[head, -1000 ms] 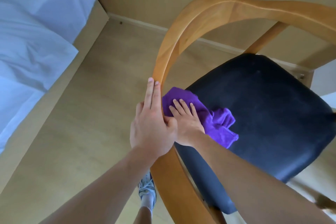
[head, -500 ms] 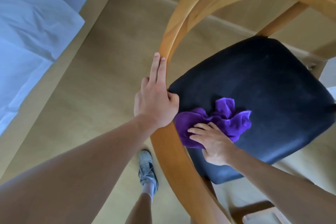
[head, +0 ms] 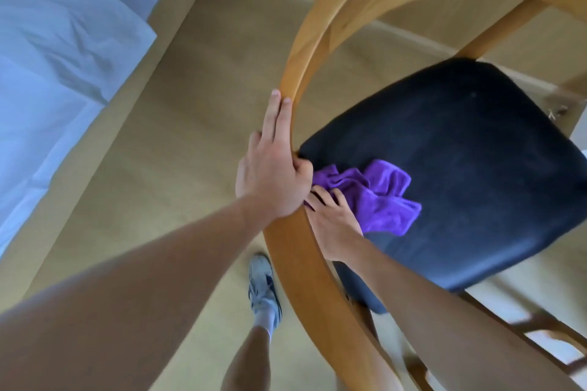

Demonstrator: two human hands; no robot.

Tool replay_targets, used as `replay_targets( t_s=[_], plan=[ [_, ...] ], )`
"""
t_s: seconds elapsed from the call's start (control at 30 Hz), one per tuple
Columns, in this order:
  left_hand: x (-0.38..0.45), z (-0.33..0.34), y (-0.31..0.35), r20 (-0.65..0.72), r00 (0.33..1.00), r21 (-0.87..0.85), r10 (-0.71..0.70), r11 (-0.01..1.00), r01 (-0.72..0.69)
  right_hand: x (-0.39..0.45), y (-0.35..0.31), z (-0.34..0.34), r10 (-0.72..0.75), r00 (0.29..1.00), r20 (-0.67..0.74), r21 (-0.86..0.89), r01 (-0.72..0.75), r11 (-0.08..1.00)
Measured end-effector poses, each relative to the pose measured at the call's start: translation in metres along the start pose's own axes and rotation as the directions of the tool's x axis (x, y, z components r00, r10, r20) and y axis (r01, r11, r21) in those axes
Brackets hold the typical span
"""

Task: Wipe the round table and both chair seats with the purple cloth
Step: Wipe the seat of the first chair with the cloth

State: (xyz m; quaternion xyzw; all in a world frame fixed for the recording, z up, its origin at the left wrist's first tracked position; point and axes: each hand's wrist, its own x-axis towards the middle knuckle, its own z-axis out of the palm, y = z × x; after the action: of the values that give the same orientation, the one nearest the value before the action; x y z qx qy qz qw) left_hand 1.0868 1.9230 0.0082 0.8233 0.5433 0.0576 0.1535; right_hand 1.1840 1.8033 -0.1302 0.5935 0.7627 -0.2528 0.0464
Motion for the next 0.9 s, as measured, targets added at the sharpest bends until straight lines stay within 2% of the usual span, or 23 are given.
replay_targets(
  t_s=[0.1, 0.27, 0.3, 0.37, 0.47, 0.53, 0.6, 0.63, 0.67, 0.7, 0.73, 0.8, 0.83, 0.9],
  plan=[
    [0.0, 0.001, -0.001, 0.001, 1.0, 0.031, 0.017, 0.999, -0.017, -0.037, 0.002, 0.018, -0.075, 0.997, 0.021, -0.053, 0.076, 0.996],
    [0.0, -0.005, 0.002, 0.016, 0.999, 0.124, 0.033, 0.992, -0.034, -0.09, 0.017, 0.015, -0.093, 0.973, 0.209, 0.031, 0.088, 0.996],
    [-0.005, -0.005, 0.003, 0.036, 0.999, 0.144, 0.039, 0.989, -0.043, -0.094, 0.02, 0.009, -0.075, 0.969, 0.236, 0.053, 0.064, 0.997],
    [-0.022, -0.003, 0.005, 0.081, 0.996, 0.16, 0.03, 0.986, -0.043, -0.099, 0.035, -0.003, 0.055, 0.962, 0.267, 0.178, -0.106, 0.978],
    [-0.063, 0.003, 0.008, 0.094, 0.995, 0.158, -0.037, 0.987, 0.022, -0.103, 0.064, -0.034, 0.291, 0.922, 0.257, 0.442, -0.38, 0.813],
    [-0.083, 0.006, 0.013, 0.089, 0.993, 0.147, -0.075, 0.987, 0.061, -0.095, 0.075, -0.059, 0.433, 0.872, 0.229, 0.647, -0.469, 0.601],
    [-0.091, 0.008, 0.017, 0.088, 0.989, 0.121, -0.121, 0.987, 0.11, -0.078, 0.073, -0.082, 0.561, 0.804, 0.196, 0.821, -0.448, 0.354],
    [-0.092, 0.008, 0.018, 0.09, 0.986, 0.101, -0.142, 0.986, 0.132, -0.066, 0.069, -0.092, 0.599, 0.785, 0.158, 0.874, -0.393, 0.285],
    [-0.092, 0.008, 0.017, 0.09, 0.983, 0.08, -0.16, 0.985, 0.153, -0.054, 0.063, -0.101, 0.613, 0.784, 0.094, 0.902, -0.327, 0.28],
    [-0.092, 0.009, 0.017, 0.089, 0.98, 0.061, -0.176, 0.983, 0.171, -0.042, 0.054, -0.108, 0.595, 0.804, 0.005, 0.902, -0.261, 0.345],
    [-0.092, 0.009, 0.016, 0.085, 0.979, 0.047, -0.184, 0.982, 0.18, -0.03, 0.045, -0.112, 0.543, 0.833, -0.105, 0.856, -0.202, 0.476],
    [-0.092, 0.01, 0.014, 0.052, 0.984, 0.03, -0.173, 0.985, 0.171, -0.003, 0.029, -0.107, 0.337, 0.91, -0.242, 0.606, -0.129, 0.785],
    [-0.092, 0.012, 0.013, 0.036, 0.986, 0.025, -0.165, 0.986, 0.164, 0.01, 0.021, -0.097, 0.225, 0.953, -0.205, 0.45, -0.113, 0.886],
    [-0.093, 0.015, 0.011, 0.016, 0.987, 0.018, -0.161, 0.987, 0.161, 0.032, 0.013, -0.07, 0.082, 0.996, -0.039, 0.234, -0.071, 0.97]
  ],
)
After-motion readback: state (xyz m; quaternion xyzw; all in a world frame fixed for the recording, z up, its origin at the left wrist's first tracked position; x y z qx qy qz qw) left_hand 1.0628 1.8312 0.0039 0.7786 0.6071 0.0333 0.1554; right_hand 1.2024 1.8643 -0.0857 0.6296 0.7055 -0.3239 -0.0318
